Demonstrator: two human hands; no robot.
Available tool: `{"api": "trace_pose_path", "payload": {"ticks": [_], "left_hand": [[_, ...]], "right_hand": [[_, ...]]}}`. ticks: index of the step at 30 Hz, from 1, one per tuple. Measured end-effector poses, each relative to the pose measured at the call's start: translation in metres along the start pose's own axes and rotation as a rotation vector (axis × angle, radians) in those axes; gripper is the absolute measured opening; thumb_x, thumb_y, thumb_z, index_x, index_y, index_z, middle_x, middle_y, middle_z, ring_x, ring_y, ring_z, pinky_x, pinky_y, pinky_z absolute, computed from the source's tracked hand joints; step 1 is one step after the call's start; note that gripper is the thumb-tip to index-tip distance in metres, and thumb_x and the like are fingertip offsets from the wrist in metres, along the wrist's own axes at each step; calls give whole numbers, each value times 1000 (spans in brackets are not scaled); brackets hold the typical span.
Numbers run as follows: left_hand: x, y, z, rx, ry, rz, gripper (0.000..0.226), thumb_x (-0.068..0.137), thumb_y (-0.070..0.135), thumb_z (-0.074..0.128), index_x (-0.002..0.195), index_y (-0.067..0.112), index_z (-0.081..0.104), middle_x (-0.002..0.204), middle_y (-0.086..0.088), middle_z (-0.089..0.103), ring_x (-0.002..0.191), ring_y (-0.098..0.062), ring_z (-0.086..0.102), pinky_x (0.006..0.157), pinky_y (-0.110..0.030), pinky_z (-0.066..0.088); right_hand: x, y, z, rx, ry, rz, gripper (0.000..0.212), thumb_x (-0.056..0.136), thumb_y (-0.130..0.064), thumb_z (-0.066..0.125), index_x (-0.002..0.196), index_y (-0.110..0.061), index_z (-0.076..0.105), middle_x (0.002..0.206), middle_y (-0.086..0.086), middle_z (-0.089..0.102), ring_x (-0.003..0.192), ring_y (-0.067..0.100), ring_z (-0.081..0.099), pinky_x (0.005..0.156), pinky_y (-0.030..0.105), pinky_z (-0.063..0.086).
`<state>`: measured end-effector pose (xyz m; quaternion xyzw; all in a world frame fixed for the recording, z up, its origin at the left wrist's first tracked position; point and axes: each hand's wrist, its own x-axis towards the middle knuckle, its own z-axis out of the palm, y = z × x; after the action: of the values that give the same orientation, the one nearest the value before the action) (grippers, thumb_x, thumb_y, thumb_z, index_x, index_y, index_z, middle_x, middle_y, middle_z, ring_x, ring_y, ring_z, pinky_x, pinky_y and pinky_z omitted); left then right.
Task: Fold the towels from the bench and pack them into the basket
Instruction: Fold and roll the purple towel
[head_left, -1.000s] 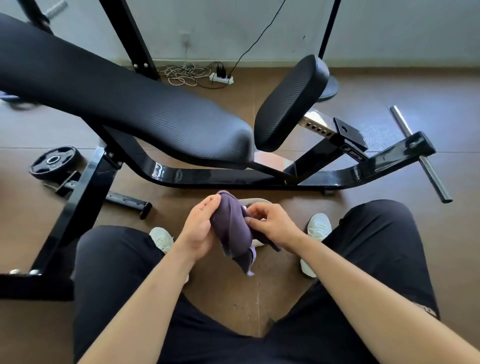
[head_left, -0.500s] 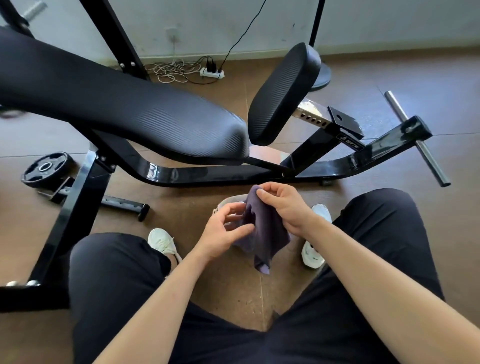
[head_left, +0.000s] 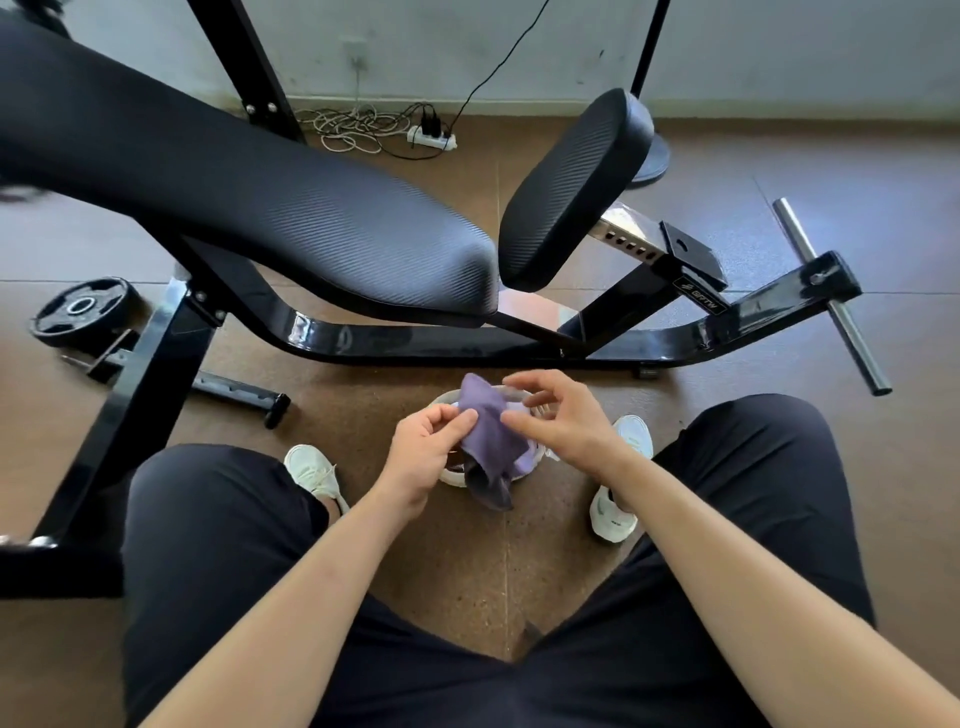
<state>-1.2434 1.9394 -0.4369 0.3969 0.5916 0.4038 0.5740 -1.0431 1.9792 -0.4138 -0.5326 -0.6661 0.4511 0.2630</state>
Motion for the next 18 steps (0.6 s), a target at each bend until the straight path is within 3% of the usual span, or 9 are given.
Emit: {"api": "trace_pose_path", "payload": {"ticks": [3, 6, 13, 18], "left_hand": [[-1, 2, -2, -91, 63, -51, 14, 97, 26, 66, 96, 14, 74, 85, 0, 74, 85, -16, 68, 74, -30, 50], [-2, 5, -2, -152, 88, -102, 16, 97, 28, 66, 96, 14, 74, 87, -4, 76, 84, -19, 70, 71, -30, 52], [-3, 4, -5, -323, 94, -198, 16, 98, 26, 65, 100, 12, 72, 90, -6, 78, 82, -18, 74, 70, -30, 55], [-2, -2, -8, -158, 156, -40, 11, 98, 21, 65, 100, 15, 74, 94, -6, 76, 91, -23, 71, 74, -28, 56]], "right_hand": [[-11, -3, 8, -118, -149, -182, 46, 78, -37, 86, 120, -28, 68, 121, -12, 61, 111, 2, 57, 88, 11, 46], [-13, -3, 22, -141, -122, -255, 51, 74, -32, 89, 119, -23, 66, 113, -11, 61, 99, -5, 58, 81, 5, 42], [-8, -1, 31, -190, 119, -376, 14, 88, -14, 73, 101, -16, 77, 96, -3, 74, 87, 7, 67, 78, 20, 54], [-7, -13, 18, -59, 106, -272, 9, 93, -10, 71, 100, -10, 77, 92, -5, 73, 88, 6, 67, 78, 15, 53]]}}
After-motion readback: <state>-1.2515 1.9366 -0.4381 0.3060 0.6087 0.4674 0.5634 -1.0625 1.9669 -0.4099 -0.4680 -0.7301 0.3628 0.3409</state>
